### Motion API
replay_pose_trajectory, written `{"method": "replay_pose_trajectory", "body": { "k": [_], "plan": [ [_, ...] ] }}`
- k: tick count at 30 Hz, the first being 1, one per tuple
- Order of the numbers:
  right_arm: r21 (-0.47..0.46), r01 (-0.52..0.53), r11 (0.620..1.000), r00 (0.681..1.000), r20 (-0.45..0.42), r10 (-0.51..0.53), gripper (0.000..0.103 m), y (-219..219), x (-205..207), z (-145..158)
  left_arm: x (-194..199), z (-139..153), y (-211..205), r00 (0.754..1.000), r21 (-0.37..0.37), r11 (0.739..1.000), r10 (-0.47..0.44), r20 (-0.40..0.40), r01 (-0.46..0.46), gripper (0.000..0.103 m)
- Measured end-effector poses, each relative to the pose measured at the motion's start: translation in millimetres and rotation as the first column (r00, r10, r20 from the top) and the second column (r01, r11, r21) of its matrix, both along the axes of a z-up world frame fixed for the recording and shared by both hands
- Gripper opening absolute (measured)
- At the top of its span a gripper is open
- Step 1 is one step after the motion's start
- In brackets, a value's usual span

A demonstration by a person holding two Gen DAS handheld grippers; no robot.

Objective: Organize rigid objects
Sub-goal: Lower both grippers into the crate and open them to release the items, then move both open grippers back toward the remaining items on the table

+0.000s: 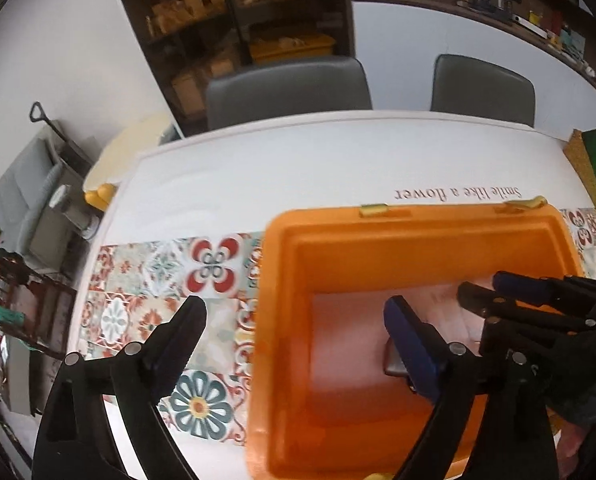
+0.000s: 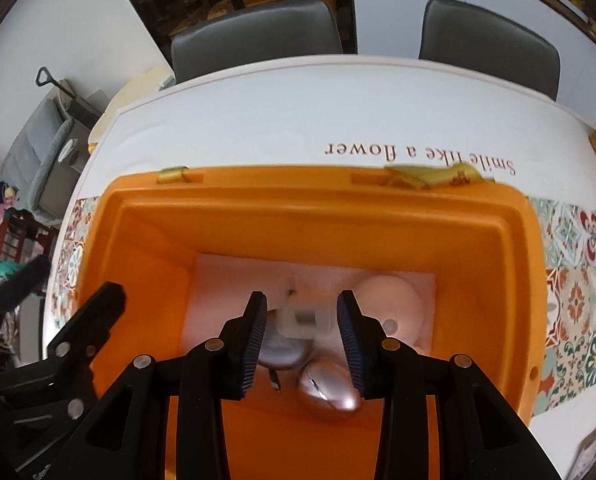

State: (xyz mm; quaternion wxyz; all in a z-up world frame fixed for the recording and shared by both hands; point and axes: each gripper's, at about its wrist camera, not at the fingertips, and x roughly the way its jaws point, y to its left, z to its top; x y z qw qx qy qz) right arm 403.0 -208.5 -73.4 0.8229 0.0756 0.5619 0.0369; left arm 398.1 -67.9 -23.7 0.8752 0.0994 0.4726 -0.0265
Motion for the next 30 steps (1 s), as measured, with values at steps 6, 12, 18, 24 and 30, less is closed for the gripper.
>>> {"method": "replay_pose_trajectory", "body": {
  "k": [6, 12, 18, 24, 30],
  "plan": [
    [-0.024, 0.006, 1.000, 1.000, 0.028, -0.006, 0.050, 5, -1, 11, -1, 2, 17, 0.999, -0.042, 0.998, 0.040, -0.011, -0.041, 0.092],
    [-0.071, 0.034, 0.997, 0.998, 0.054, -0.031, 0.060, 4, -17, 25, -15, 6, 22, 0.999, -0.064, 0.997, 0.043, -0.003, -0.043, 0.092],
    [-0.094, 0.066, 0.993, 0.994, 0.093, -0.057, 0.065, 1, -38, 42, -35, 12, 23, 0.999, -0.079, 0.996, 0.042, 0.015, -0.040, 0.092],
    [-0.082, 0.105, 0.991, 0.984, 0.150, -0.092, 0.071, -6, -70, 62, -57, 24, 28, 0.998, -0.112, 0.993, 0.040, 0.045, -0.035, 0.094],
    [-0.075, 0.130, 0.989, 0.976, 0.186, -0.114, 0.071, -9, -99, 77, -78, 34, 27, 0.998, -0.134, 0.991, 0.030, 0.061, -0.021, 0.096]
  ]
}}
